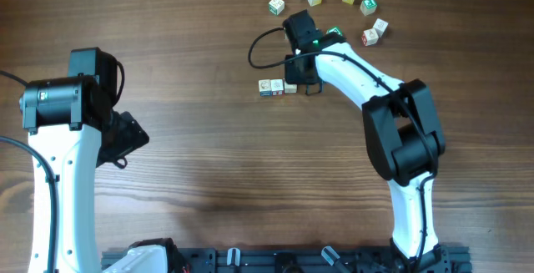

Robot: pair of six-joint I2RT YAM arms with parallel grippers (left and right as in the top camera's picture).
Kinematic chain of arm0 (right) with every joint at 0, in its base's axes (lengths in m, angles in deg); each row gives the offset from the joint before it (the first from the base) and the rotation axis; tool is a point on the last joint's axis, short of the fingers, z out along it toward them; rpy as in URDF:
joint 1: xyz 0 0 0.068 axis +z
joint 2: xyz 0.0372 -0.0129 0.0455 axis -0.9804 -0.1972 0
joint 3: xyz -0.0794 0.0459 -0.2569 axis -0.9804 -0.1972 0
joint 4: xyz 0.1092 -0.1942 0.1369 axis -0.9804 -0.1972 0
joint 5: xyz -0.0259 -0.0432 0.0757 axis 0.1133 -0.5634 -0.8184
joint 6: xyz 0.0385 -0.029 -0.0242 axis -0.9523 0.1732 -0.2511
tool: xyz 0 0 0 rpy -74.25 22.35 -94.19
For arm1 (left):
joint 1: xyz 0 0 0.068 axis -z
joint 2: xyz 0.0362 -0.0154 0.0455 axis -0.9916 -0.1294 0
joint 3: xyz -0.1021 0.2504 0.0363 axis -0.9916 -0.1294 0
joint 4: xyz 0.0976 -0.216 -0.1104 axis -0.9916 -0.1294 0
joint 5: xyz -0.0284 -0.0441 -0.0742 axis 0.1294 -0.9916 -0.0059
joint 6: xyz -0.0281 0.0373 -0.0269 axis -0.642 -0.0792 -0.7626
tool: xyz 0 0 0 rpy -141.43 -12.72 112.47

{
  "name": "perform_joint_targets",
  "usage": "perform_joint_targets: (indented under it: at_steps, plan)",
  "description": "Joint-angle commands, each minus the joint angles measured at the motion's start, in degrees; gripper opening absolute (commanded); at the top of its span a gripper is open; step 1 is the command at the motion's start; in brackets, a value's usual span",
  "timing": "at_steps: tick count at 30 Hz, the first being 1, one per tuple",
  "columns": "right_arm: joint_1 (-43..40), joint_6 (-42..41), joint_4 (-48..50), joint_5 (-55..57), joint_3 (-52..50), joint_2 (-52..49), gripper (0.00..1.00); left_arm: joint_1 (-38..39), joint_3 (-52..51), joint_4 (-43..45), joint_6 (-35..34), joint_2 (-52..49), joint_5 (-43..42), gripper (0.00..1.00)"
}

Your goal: Form a horizontal line

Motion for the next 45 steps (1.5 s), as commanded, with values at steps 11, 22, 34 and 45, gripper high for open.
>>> perform_joint_targets:
  at_steps: [11, 22, 34, 45]
  plan:
    - [0.7, -0.7, -2.9, -3.0, -0.3, 0.4, 0.05, -0.3, -0.3, 0.0, -0.2, 0.9, 0.7, 1.0]
    - [0.9, -7.5, -4.9, 5.0, -0.3, 0.4, 0.05, -0.3, -0.3, 0.0, -0.2, 0.9, 0.7, 1.0]
    - [1.6, 10.0, 10.6, -3.5, -0.3, 0.4, 0.05, -0.3, -0.3, 0.0, -0.2, 0.9, 0.7, 1.0]
    - [1.9, 7.9, 6.7, -3.0, -0.3, 0.4, 0.05, -0.3, -0.3, 0.0, -0.2, 0.9, 0.7, 1.0]
